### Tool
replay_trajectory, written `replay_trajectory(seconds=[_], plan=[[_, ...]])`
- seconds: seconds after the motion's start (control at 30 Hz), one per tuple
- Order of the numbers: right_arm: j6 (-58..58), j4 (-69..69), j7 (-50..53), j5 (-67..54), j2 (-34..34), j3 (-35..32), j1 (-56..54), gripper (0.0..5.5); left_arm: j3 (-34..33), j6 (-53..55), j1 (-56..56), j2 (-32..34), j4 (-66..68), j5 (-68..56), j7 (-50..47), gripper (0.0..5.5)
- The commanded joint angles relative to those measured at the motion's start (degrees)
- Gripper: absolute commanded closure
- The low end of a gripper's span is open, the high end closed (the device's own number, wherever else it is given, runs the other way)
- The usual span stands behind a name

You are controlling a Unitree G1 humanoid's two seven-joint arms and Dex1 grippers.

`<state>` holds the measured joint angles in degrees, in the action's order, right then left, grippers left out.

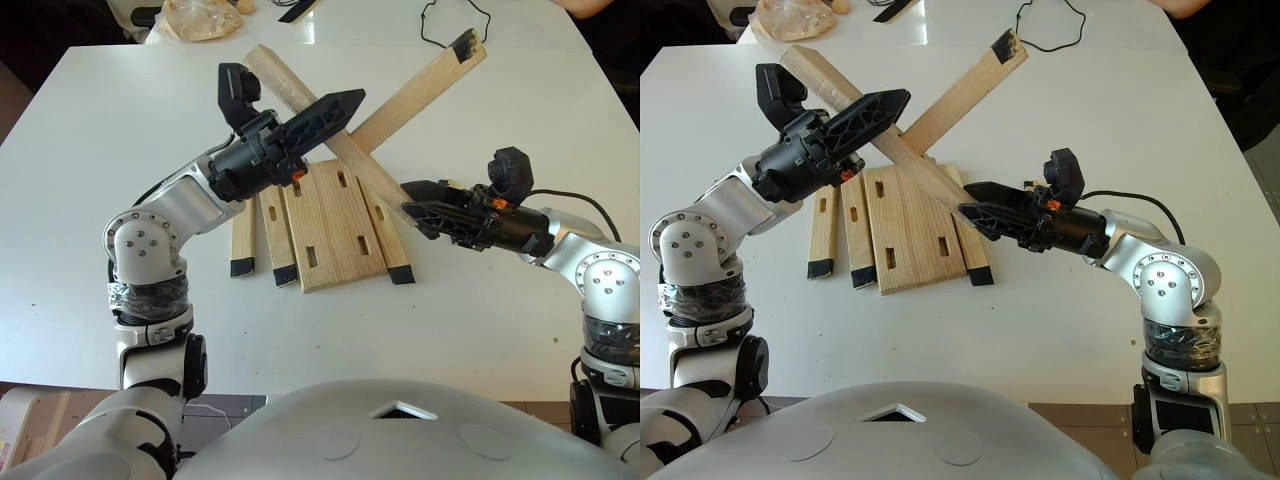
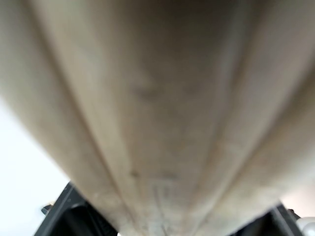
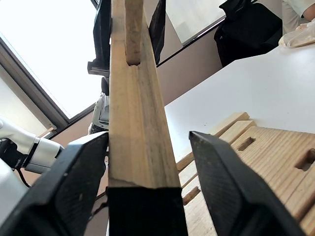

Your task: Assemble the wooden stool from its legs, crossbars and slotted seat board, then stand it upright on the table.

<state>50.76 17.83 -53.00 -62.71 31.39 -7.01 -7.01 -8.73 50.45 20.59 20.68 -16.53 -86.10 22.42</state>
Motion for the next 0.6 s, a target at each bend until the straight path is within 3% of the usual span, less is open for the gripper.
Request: replay_trajectory(seconds=[0.03,0.17,0.4,0.6], plan=[[-0.8,-2.0,4.0,1.7,-1.2,-1.0,-1.4,1.9,-0.9,-2.3,-0.2,0.2,-0.1,3.9,1.0,3.37],[-3.1,-4.7,8.1,6.1,-2.4,-0.2,-2.6,1.88,-3.1,-8.0,0.1,2.7,0.6,13.6,2.9,3.4],[-8.1,-8.3,10.5,12.4,-4.6,-0.1,-1.9,1.88,-3.2,-11.9,-4.5,15.8,-3.8,28.1,17.2,3.4],[-9.6,-9.6,11.2,14.4,-5.5,-0.3,-2.6,1.88,-5.9,-11.0,-9.7,22.2,-6.3,29.0,25.9,3.4]])
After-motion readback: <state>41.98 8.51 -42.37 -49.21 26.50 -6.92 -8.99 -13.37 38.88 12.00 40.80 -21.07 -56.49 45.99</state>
